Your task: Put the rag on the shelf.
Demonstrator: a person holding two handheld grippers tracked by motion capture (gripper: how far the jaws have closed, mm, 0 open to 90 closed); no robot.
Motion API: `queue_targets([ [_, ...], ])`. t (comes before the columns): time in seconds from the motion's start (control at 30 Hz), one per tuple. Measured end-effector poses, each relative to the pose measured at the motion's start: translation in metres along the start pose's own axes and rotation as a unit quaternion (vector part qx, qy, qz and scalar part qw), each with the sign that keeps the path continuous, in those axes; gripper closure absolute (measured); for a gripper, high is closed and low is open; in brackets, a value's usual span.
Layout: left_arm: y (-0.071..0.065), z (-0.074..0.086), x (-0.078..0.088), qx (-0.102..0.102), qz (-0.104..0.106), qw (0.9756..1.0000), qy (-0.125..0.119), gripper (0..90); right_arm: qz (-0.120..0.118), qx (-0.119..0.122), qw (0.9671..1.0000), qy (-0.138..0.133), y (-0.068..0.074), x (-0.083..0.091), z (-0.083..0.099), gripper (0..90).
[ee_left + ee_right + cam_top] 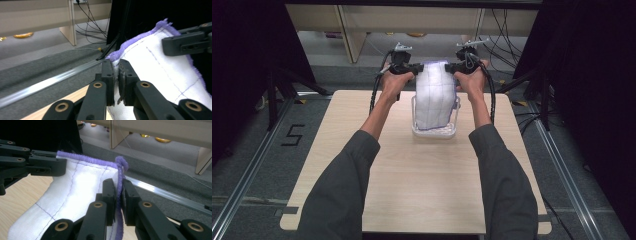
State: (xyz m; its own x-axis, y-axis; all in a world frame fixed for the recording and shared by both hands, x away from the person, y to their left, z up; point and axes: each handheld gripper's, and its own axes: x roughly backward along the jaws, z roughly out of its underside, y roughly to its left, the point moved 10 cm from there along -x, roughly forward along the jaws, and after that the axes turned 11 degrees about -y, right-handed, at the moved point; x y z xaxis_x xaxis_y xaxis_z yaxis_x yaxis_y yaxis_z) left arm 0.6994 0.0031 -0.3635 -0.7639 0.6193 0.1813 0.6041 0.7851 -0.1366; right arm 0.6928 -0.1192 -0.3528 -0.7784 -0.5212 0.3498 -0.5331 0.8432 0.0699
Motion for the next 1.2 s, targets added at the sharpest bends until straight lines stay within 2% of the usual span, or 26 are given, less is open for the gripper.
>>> queue_targets([
  [0.1,0.001,0.008,0.000,0.000,-0.005,0.9999,0.011,83.3,0.007,0.015,0.9998,0.009,-0.002,-0.004,0.006,82.3],
  [0.13,0.001,0.008,0.000,0.000,-0.005,0.9999,0.011,83.2,0.007,0.015,0.9998,0.009,-0.002,-0.004,0.006,82.3],
  [0.17,0.001,0.013,0.000,-0.003,-0.004,0.9998,0.020,83.1,0.010,0.001,0.9997,0.024,-0.001,-0.006,0.011,81.8],
  [0.23,0.001,0.019,0.000,-0.004,-0.002,0.9995,0.030,83.1,0.010,0.012,0.9996,0.024,-0.002,-0.008,0.012,80.6],
  [0.3,0.000,0.021,0.000,-0.002,0.002,0.9994,0.034,83.1,0.008,0.010,0.9997,0.023,-0.001,-0.010,0.012,79.3],
  [0.37,0.001,0.024,0.001,-0.001,0.002,0.9991,0.043,82.2,0.022,0.009,0.9987,0.045,-0.003,-0.012,0.019,67.1],
  [0.4,0.002,0.026,0.001,-0.002,0.004,0.9988,0.048,80.0,0.032,0.010,0.9984,0.046,-0.005,-0.013,0.020,64.0],
  [0.43,0.001,0.028,0.001,0.006,0.008,0.9986,0.052,74.0,0.035,0.007,0.9983,0.047,-0.006,-0.012,0.021,63.9],
  [0.47,0.000,0.029,0.001,0.015,0.009,0.9983,0.056,74.0,0.035,0.007,0.9983,0.047,-0.006,-0.012,0.021,63.9],
  [0.5,0.002,0.028,0.003,0.025,0.001,0.9982,0.055,61.6,0.029,-0.006,0.9986,0.043,-0.007,-0.011,0.021,61.8],
  [0.53,0.005,0.027,0.005,0.027,-0.002,0.9978,0.061,58.3,0.028,-0.003,0.9988,0.040,-0.007,-0.011,0.020,60.5],
  [0.6,0.007,0.026,0.008,0.044,-0.008,0.9970,0.063,53.4,0.027,-0.011,0.9985,0.047,-0.007,-0.006,0.021,59.5],
  [0.63,0.008,0.027,0.010,0.046,-0.011,0.9966,0.067,51.9,0.022,-0.003,0.9988,0.043,-0.009,-0.006,0.020,58.9],
  [0.67,0.009,0.028,0.013,0.038,-0.009,0.9964,0.075,51.7,0.025,-0.010,0.9986,0.046,-0.009,-0.002,0.020,58.8],
  [0.73,0.009,0.029,0.016,0.039,-0.011,0.9964,0.075,51.4,0.019,-0.010,0.9988,0.043,-0.009,0.000,0.019,58.7],
  [0.77,0.009,0.030,0.020,0.052,-0.011,0.9961,0.071,51.1,0.019,-0.012,0.9988,0.043,-0.011,0.007,0.020,58.5],
  [0.8,0.009,0.032,0.022,0.051,-0.011,0.9957,0.077,51.0,0.018,-0.009,0.9990,0.040,-0.012,0.008,0.021,58.4],
  [0.83,0.010,0.036,0.026,0.043,-0.007,0.9949,0.091,50.4,0.016,-0.009,0.9987,0.048,-0.014,0.012,0.023,57.9],
  [0.9,0.011,0.038,0.028,0.041,-0.010,0.9945,0.096,49.3,0.017,-0.011,0.9986,0.049,-0.014,0.014,0.024,57.7],
  [0.93,0.012,0.040,0.031,0.045,-0.009,0.9934,0.105,45.8,0.015,-0.009,0.9989,0.043,-0.016,0.019,0.024,57.5],
  [0.97,0.012,0.041,0.033,0.046,-0.007,0.9929,0.110,44.5,0.013,-0.017,0.9987,0.047,-0.015,0.023,0.026,57.2],
  [1.1,0.016,0.043,0.039,0.035,-0.011,0.9922,0.119,43.0,0.002,-0.012,0.9988,0.047,-0.016,0.032,0.029,55.8],
  [1.2,0.018,0.043,0.046,0.040,-0.009,0.9920,0.120,41.6,-0.003,-0.012,0.9990,0.044,-0.016,0.039,0.031,55.7],
])
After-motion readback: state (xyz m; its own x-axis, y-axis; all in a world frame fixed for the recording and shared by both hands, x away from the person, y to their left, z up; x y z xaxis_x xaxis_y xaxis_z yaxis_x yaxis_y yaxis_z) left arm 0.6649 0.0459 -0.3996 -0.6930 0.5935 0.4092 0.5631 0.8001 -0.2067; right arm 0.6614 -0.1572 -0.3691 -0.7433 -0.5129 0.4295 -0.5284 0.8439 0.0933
